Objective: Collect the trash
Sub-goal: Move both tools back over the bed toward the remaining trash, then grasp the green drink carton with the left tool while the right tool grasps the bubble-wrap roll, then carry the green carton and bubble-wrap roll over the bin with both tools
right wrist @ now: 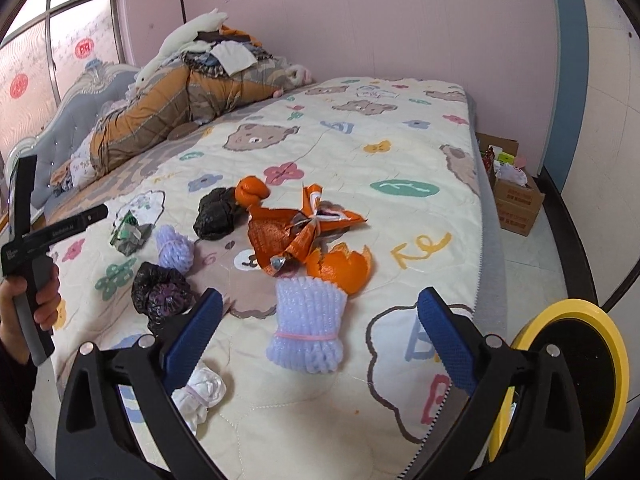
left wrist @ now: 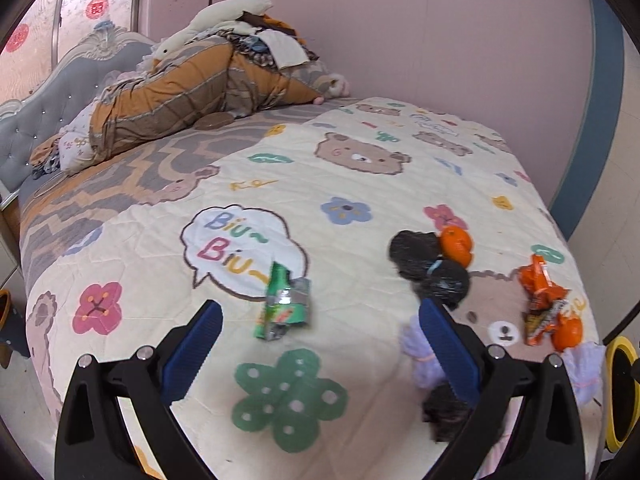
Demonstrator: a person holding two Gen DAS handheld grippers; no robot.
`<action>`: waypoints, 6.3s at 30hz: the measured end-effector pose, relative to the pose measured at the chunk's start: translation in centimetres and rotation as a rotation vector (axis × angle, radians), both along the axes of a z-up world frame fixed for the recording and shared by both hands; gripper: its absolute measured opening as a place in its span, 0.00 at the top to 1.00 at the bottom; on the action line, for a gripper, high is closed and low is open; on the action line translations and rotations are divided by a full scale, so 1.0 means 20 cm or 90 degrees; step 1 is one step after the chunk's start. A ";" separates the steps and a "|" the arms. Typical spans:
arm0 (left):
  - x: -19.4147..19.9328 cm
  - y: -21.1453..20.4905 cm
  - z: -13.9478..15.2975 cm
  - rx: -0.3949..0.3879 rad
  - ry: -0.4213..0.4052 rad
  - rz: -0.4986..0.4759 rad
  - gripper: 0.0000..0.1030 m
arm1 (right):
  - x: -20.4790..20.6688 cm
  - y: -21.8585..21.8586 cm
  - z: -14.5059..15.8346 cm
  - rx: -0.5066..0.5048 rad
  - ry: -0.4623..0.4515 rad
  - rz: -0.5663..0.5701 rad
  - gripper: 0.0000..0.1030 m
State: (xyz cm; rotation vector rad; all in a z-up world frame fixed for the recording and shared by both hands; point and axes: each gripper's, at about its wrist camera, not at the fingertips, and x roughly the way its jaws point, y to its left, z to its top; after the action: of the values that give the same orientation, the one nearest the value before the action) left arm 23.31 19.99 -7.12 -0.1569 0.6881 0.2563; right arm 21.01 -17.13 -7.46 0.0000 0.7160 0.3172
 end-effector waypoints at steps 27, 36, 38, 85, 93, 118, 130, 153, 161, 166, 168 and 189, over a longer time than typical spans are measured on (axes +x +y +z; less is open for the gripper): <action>0.30 0.23 -0.35 -0.054 0.080 0.047 0.09 | 0.23 0.15 -0.33 -0.049 0.068 -0.001 0.09; 0.36 0.26 -0.46 -0.090 0.117 0.053 0.46 | 0.25 0.18 -0.37 -0.055 0.067 -0.004 0.22; 0.37 0.27 -0.47 -0.097 0.117 0.056 0.57 | 0.26 0.18 -0.38 -0.057 0.075 -0.007 0.29; -0.01 -0.04 -0.02 -0.092 0.024 -0.050 0.85 | -0.14 -0.06 -0.02 0.044 0.042 0.003 0.58; -0.03 -0.21 0.03 -0.086 0.021 -0.092 0.85 | -0.18 -0.16 0.02 0.053 0.034 -0.022 0.58; -0.09 -0.73 0.15 -0.074 0.006 -0.223 0.85 | -0.29 -0.45 0.11 0.079 0.009 -0.078 0.58; -0.09 -1.05 0.16 -0.077 0.013 -0.293 0.85 | -0.33 -0.62 0.13 0.079 0.006 -0.115 0.58; -0.05 -1.62 0.14 -0.113 0.038 -0.421 0.85 | -0.36 -1.05 0.14 0.075 -0.002 -0.208 0.57; -0.05 -1.87 0.10 -0.119 0.056 -0.476 0.85 | -0.36 -1.20 0.11 0.066 0.004 -0.246 0.57; -0.05 -2.01 0.06 -0.119 0.071 -0.500 0.85 | -0.36 -1.31 0.09 0.072 0.010 -0.272 0.57; -0.04 -2.07 0.03 -0.119 0.080 -0.508 0.85 | -0.35 -1.35 0.08 0.073 0.012 -0.281 0.57; 0.02 -2.38 -0.18 -0.117 0.144 -0.553 0.85 | -0.28 -1.59 -0.07 0.087 0.046 -0.335 0.57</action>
State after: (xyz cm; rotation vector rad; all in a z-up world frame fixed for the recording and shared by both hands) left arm 23.63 -27.68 -10.75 0.0078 0.9418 -0.6324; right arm 15.49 -48.99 -8.91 0.3256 0.7369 -0.1402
